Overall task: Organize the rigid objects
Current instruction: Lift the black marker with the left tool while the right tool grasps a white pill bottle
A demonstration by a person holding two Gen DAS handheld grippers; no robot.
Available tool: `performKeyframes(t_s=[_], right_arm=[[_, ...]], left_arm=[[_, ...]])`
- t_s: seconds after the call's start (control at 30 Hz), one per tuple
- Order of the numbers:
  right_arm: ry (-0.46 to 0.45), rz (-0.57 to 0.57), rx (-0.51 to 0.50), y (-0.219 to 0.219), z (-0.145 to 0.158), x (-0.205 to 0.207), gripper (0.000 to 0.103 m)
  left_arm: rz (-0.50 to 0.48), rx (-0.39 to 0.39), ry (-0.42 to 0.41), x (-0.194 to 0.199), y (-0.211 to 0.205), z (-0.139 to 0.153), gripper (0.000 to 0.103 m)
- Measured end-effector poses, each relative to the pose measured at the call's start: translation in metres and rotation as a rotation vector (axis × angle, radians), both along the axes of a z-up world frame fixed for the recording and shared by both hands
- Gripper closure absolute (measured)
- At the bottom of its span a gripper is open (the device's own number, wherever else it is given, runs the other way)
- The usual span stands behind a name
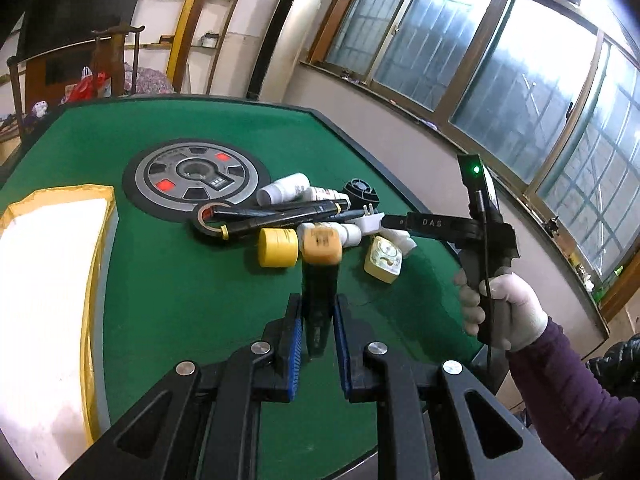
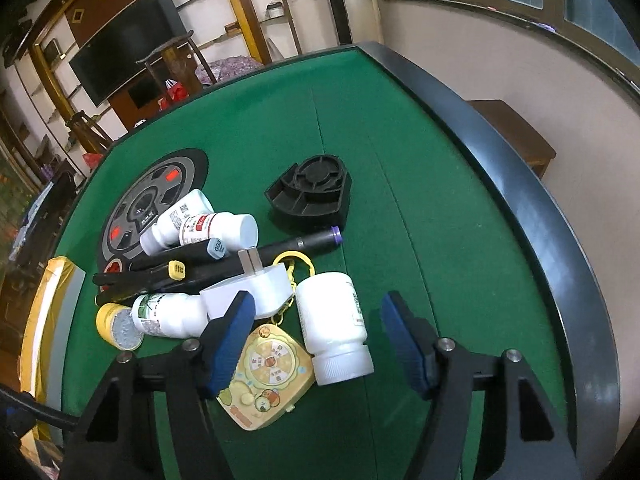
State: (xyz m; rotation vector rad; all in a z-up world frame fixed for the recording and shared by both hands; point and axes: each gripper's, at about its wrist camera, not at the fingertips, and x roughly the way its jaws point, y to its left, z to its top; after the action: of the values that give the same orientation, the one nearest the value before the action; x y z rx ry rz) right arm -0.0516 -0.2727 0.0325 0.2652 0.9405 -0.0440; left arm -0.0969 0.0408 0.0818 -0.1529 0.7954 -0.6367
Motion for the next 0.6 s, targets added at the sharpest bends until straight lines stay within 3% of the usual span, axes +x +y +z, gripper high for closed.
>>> performKeyframes(t_s=[0.23,0.33,0.47,0.6], right_arm=[[0.024,0.006,-0.026,0.004,-0.005,-0.006,0.037],[0.018,0.011,-0.016,0.004,-0.006,-0.005,0.045],[0.017,0.012,-0.044,0.005,-0.005,-0.006,0.071],[0.009,0.004,-0.007,-0.002,-0.006,-0.014,0.072]], left_arm=[[-0.011,-0.022,-0.025,-0.014,0.007,0.010,0.089],[-0.007,-0.032,-0.039,-0.019,0.013,0.017,0.089],[0.005,-0.043,-0.061,-0.027,0.023,0.024,0.089],[0.033,-0.053,-0.074,-0.034,0.042,0.030,0.089]])
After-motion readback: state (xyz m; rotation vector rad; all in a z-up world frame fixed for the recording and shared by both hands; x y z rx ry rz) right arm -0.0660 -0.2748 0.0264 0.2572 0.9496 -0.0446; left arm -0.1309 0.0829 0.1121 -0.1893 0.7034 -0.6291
